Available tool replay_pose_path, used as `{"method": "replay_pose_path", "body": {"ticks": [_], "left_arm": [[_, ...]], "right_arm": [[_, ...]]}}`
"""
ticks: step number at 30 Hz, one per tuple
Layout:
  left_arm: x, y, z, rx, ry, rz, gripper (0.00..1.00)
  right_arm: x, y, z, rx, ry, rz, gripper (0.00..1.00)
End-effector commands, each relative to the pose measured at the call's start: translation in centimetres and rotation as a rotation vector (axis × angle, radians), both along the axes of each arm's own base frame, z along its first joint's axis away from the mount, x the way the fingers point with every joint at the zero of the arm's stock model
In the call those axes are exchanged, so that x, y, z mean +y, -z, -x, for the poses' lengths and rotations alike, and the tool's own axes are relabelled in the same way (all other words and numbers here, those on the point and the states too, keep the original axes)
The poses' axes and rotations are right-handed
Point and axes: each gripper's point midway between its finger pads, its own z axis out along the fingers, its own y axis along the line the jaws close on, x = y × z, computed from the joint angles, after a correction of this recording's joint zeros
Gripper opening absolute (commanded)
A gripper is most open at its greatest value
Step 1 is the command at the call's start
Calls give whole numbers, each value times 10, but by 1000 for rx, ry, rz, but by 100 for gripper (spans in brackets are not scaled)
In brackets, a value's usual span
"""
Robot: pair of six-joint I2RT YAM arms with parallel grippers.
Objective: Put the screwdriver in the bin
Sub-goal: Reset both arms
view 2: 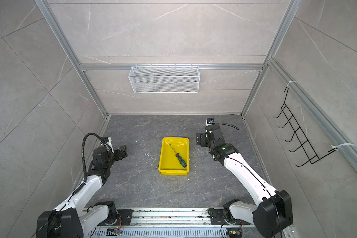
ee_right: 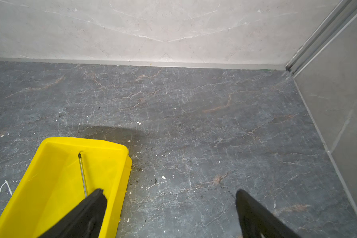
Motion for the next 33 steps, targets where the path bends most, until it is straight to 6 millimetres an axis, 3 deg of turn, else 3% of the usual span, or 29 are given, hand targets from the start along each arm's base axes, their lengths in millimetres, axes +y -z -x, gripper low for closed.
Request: {"method": "replay_pose_path", "body": {"ticks": [1,7,13,21,24,29,33], "left_arm": [[11,-23,-12,-105,-23,-100,100],[21,-14,2,-134,-75,-138,100],[31,-9,13,-150,-133,-150,100],[37,-1,15,-141,-162,-168,100],[38,2,15,-155,-161,-170,100],[36,9,8,-137,-143,-163,100],[36,20,-4,-136,-141,-148,100]], "right_arm": [[-3,-15,-8,-63,-1,31,100],[12,-24,-11,-109,-55,-50,100],[-14,-46,1,-268,57,-69,100],[-36,-32,34,-340,97,-62,100],[-41,-14,37,-362,96,-3,100],[-55,40,28,-271,135,171,100],[-69,62,22,-367,191,201,100]]}}
